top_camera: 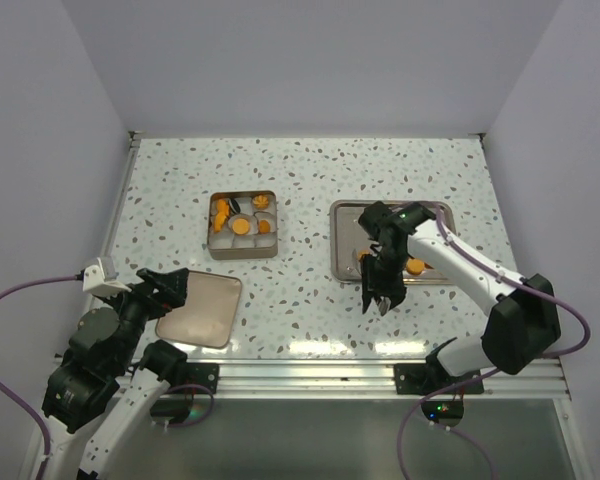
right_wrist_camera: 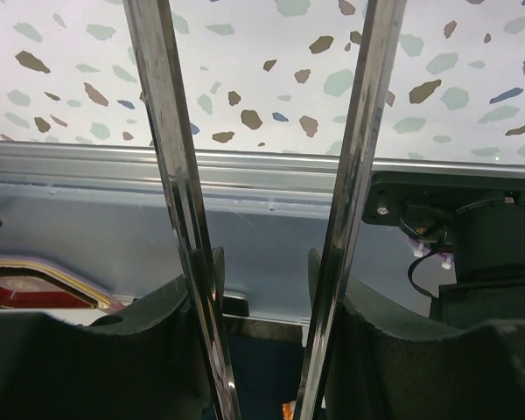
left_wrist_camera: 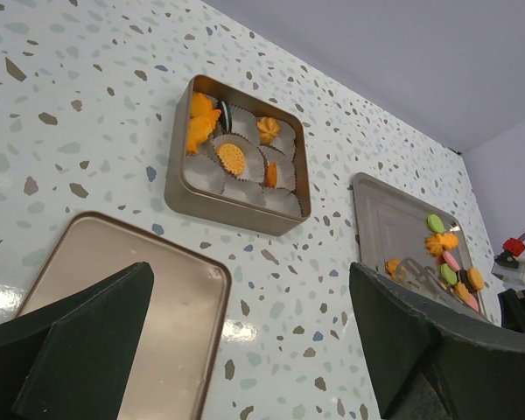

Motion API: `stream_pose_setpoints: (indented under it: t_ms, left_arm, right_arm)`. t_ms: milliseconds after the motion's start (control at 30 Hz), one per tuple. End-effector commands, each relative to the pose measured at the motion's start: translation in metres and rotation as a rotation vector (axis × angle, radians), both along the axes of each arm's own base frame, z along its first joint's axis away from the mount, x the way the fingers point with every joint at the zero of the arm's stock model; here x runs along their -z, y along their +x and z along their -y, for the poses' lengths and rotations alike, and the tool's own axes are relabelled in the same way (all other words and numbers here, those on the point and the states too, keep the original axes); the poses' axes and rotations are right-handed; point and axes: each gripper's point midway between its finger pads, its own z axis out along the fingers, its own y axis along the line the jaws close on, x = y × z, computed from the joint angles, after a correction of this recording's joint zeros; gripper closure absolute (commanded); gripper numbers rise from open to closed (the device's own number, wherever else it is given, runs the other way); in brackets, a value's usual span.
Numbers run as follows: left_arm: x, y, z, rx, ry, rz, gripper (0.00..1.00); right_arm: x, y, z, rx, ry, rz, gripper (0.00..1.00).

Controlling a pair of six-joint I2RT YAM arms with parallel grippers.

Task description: Pack the cookies

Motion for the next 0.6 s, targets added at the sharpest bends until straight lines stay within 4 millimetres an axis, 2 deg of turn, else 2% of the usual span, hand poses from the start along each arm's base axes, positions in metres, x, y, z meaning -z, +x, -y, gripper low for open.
stream_pose_setpoints:
  t_ms: [0,567]
  left_arm:
    - [-0.008,0.003,0.002,0.011,0.006,0.031,0.00]
    - [-0.007,0.003,0.000,-0.004,0.003,0.026,0.00]
  right_arm:
    - [0.001,0.007,-0.003,-0.007,0.007,0.024,0.54]
    - [0.014,0.020,0.000,-0.023,-0.044,0.013,0.55]
